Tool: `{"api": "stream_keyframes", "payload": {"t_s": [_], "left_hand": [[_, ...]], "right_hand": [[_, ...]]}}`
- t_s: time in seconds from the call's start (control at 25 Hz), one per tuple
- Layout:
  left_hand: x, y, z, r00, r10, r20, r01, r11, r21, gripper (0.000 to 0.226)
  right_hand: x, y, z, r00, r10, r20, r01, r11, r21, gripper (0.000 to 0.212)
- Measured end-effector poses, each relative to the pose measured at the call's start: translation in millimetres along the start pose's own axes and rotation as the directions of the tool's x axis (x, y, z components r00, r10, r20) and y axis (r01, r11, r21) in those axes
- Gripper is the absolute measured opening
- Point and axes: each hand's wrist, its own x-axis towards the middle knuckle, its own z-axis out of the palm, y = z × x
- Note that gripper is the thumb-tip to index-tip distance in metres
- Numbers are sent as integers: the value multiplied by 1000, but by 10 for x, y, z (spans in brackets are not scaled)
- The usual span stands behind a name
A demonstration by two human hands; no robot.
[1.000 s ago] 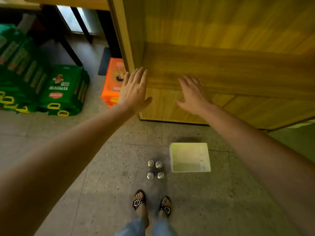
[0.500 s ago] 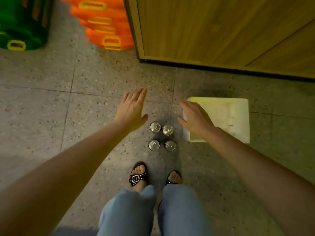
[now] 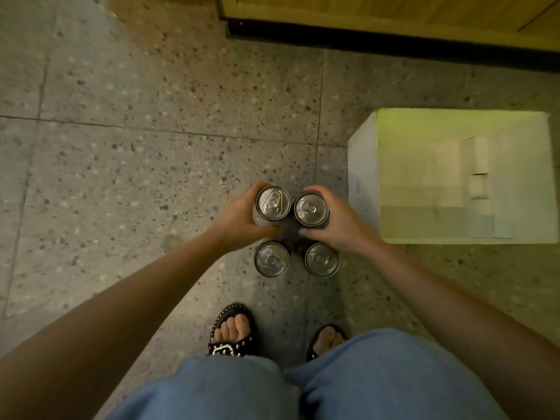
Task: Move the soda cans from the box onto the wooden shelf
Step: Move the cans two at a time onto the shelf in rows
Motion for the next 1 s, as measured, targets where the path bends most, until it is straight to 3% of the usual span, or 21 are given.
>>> {"api": "stream_keyframes", "payload": {"t_s": [0.24,0.44,0.68,0.84,1.0], "left_hand": [[201,-20,26,988,27,-149,-52,986,-162,63],[-10,646,-378,984,27,-174,-67,970,-232,57],[-800,2426,-1498,959,110,-261,-164,967,-195,62],[-1512,3787,-2331,928,182,-324,-272,927,-258,68],[-2089,5073,-3153,906,254,-339,-349,901,-258,74]], "right_hand": [[199,52,-45,995,-41,-93,56,985,160,68],[37,-474,-507,991,-75,-111,98,969,225,58],[-794,-2230,-1724,985,-47,-169,105,928,358,58],[-1484,-3597,-2660,979,-20,-202,116,873,474,58],[-2118,-4878,-3568,968,-83,-239,186,875,448,63]]}}
